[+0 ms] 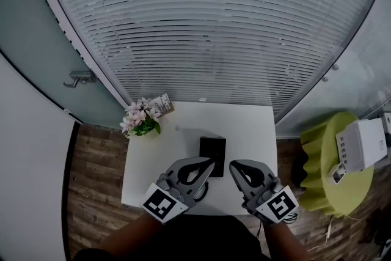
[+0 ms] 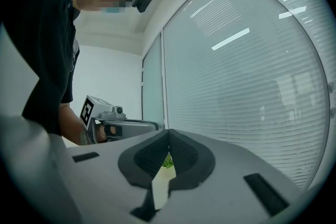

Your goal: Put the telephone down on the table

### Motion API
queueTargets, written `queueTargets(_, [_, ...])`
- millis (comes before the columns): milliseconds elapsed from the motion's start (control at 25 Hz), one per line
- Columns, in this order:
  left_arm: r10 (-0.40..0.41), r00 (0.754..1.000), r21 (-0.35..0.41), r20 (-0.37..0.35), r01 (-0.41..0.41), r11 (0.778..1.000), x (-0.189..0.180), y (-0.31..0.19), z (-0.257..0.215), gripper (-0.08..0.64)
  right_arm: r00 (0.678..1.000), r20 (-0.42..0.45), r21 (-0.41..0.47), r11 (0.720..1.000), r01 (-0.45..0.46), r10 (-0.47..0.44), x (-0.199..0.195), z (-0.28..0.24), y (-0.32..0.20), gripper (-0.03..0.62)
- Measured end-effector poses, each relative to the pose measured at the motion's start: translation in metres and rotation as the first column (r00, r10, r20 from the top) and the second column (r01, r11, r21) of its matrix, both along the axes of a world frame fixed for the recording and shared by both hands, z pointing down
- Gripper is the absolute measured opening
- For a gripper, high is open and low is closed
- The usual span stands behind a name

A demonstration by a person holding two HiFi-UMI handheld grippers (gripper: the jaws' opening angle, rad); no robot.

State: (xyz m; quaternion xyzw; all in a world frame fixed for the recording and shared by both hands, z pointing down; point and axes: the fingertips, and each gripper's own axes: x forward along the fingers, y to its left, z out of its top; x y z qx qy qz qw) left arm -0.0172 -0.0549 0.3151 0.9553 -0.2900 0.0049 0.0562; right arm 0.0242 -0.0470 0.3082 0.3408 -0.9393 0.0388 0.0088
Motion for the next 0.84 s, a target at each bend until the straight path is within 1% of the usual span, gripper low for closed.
queueTargets(440, [-0.003,1.0,-0.002,0.0,0.003,1.0,-0.0023,-0.0017,0.0014,0.009,1.0,0.009,-0.005,1.0,-0.002,0.003,-0.0046,0.0008,-0.004,0.023])
queueTargets(840, [-0.008,1.0,-0.006,0.001,0.008,1.0,0.0001,-0.0009,0.0028,0.009,1.0,0.005,-0.013,1.0,-0.003,0.003,-0.001,0.0042,-0.0041,0.023])
